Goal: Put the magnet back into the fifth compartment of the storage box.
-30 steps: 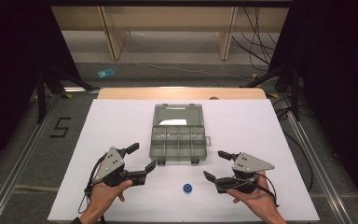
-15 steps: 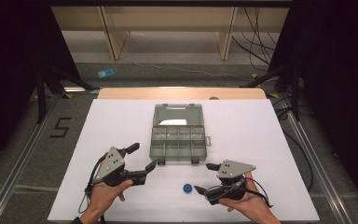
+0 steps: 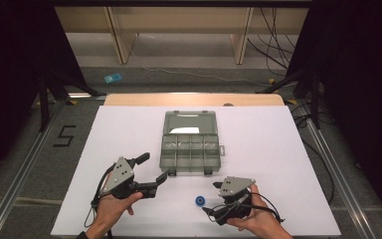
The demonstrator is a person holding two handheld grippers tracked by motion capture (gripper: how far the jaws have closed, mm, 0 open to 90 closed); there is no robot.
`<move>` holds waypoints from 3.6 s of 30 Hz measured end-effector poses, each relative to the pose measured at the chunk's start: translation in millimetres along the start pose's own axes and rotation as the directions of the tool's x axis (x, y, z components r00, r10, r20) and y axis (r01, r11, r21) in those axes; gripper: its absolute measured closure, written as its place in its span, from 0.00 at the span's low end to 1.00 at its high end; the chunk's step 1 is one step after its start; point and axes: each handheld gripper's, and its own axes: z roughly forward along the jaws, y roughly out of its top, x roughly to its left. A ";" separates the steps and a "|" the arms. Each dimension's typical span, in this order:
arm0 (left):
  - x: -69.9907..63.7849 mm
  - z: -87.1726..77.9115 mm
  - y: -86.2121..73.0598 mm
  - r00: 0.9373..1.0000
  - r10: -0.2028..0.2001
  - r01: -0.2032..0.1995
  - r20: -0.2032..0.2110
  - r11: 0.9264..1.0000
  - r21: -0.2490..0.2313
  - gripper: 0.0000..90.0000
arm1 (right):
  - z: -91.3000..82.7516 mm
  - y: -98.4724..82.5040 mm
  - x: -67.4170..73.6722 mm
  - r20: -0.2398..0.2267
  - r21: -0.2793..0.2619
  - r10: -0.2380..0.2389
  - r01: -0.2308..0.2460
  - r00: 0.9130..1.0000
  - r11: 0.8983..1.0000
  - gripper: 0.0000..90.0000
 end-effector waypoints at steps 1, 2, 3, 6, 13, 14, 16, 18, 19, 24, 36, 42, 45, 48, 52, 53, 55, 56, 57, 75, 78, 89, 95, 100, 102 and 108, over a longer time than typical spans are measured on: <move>0.1 -0.1 0.1 1.000 0.001 -0.001 -0.001 1.000 0.000 0.18 | 3.6 1.9 3.1 -0.003 0.029 -0.019 0.019 1.000 0.999 0.24; 0.0 0.0 0.0 1.000 -0.001 0.001 0.000 1.000 0.000 0.18 | 5.3 2.9 4.4 -0.005 0.041 -0.032 0.033 0.999 0.999 0.25; -0.2 0.2 -0.1 1.000 -0.001 0.001 0.001 1.000 0.001 0.18 | 7.3 3.6 5.7 -0.001 0.055 -0.045 0.045 0.999 0.998 0.25; -0.3 0.3 -0.1 1.000 -0.002 0.002 0.001 1.000 0.001 0.18 | 11.6 5.0 8.2 0.003 0.074 -0.055 0.055 0.998 0.996 0.26; -0.2 0.9 -0.5 1.000 0.000 0.000 0.005 1.000 0.000 0.18 | 20.6 6.9 9.7 -0.012 0.149 -0.069 0.070 0.998 0.986 0.31; 0.0 1.4 -0.8 1.000 -0.002 0.002 0.008 1.000 -0.006 0.18 | 21.7 7.5 8.7 -0.009 0.159 -0.062 0.062 0.998 0.985 0.33; -0.3 0.9 -0.5 1.000 -0.001 0.001 0.002 1.000 0.003 0.18 | 22.4 7.5 7.4 -0.015 0.158 -0.071 0.072 0.997 0.985 0.35; -0.3 1.1 -0.7 1.000 0.000 0.000 0.002 1.000 0.004 0.18 | 24.2 7.9 6.8 -0.025 0.166 -0.075 0.078 0.997 0.983 0.39; -0.4 1.2 -0.7 1.000 0.000 0.000 0.003 1.000 0.004 0.18 | 25.4 8.2 6.7 -0.027 0.172 -0.076 0.080 0.997 0.982 0.42; -0.4 1.4 -0.8 1.000 0.001 -0.001 0.004 1.000 0.005 0.18 | 30.0 10.8 6.5 -0.042 0.182 -0.081 0.087 0.996 0.979 0.48; -0.6 1.6 -0.9 1.000 0.001 -0.001 0.008 1.000 0.007 0.18 | 38.6 15.4 -1.7 -0.069 0.207 -0.065 0.078 0.995 0.975 0.62; -0.5 1.6 -1.0 1.000 0.002 -0.002 0.007 1.000 0.009 0.18 | 40.4 17.0 -3.7 -0.086 0.216 -0.067 0.084 0.994 0.973 0.69; -0.6 1.7 -1.0 1.000 0.002 -0.002 0.008 1.000 0.010 0.18 | 40.9 16.1 -5.8 -0.090 0.230 -0.071 0.090 0.993 0.969 0.71; -0.8 1.8 -1.1 1.000 0.002 -0.002 0.008 1.000 0.010 0.18 | 41.4 16.2 -6.8 -0.096 0.231 -0.073 0.093 0.993 0.969 0.71; -0.7 1.9 -1.0 1.000 0.005 -0.005 0.009 1.000 0.011 0.18 | 41.7 16.8 -7.9 -0.106 0.234 -0.074 0.097 0.992 0.967 0.71; -0.8 1.9 -1.1 1.000 0.002 -0.002 0.009 1.000 0.011 0.18 | 42.1 16.9 -7.7 -0.105 0.234 -0.080 0.103 0.991 0.967 0.71; -0.7 2.0 -1.2 1.000 0.002 -0.002 0.009 1.000 0.012 0.18 | 43.4 16.6 -7.4 -0.109 0.251 -0.099 0.124 0.989 0.960 0.76; -0.8 2.1 -1.2 1.000 0.002 -0.002 0.009 1.000 0.012 0.18 | 44.2 16.6 -7.4 -0.112 0.250 -0.098 0.123 0.989 0.960 0.77; -0.9 2.1 -1.2 1.000 0.001 -0.001 0.009 1.000 0.011 0.18 | 44.3 17.3 -7.2 -0.118 0.249 -0.104 0.131 0.988 0.960 0.80; -0.7 3.2 -1.1 1.000 0.007 -0.007 0.015 1.000 0.010 0.18 | 42.5 17.7 -7.8 -0.134 0.253 -0.096 0.128 0.986 0.959 0.97; -0.7 3.0 -0.9 1.000 0.007 -0.007 0.013 1.000 0.013 0.18 | 42.5 18.2 -8.3 -0.132 0.250 -0.093 0.124 0.987 0.960 0.98; -0.4 3.5 -1.2 1.000 0.002 -0.003 0.018 1.000 0.003 0.18 | 40.0 22.5 -9.0 -0.094 0.222 -0.084 0.103 0.992 0.969 0.77; -0.4 3.5 -1.1 1.000 0.002 -0.002 0.017 1.000 0.003 0.18 | 46.9 24.8 -9.0 -0.077 0.234 -0.077 0.093 0.994 0.968 0.53; -0.7 2.6 -0.7 1.000 0.001 -0.002 0.012 1.000 0.010 0.18 | 52.2 27.4 -7.5 -0.096 0.247 -0.080 0.102 0.992 0.964 0.52; -0.6 2.6 -0.7 1.000 0.002 -0.002 0.012 1.000 0.010 0.18 | 55.0 27.4 -7.5 -0.100 0.253 -0.081 0.104 0.992 0.962 0.52; -0.5 2.6 -0.7 1.000 0.001 -0.001 0.012 1.000 0.010 0.18 | 58.3 29.0 -8.7 -0.102 0.268 -0.080 0.105 0.992 0.958 0.53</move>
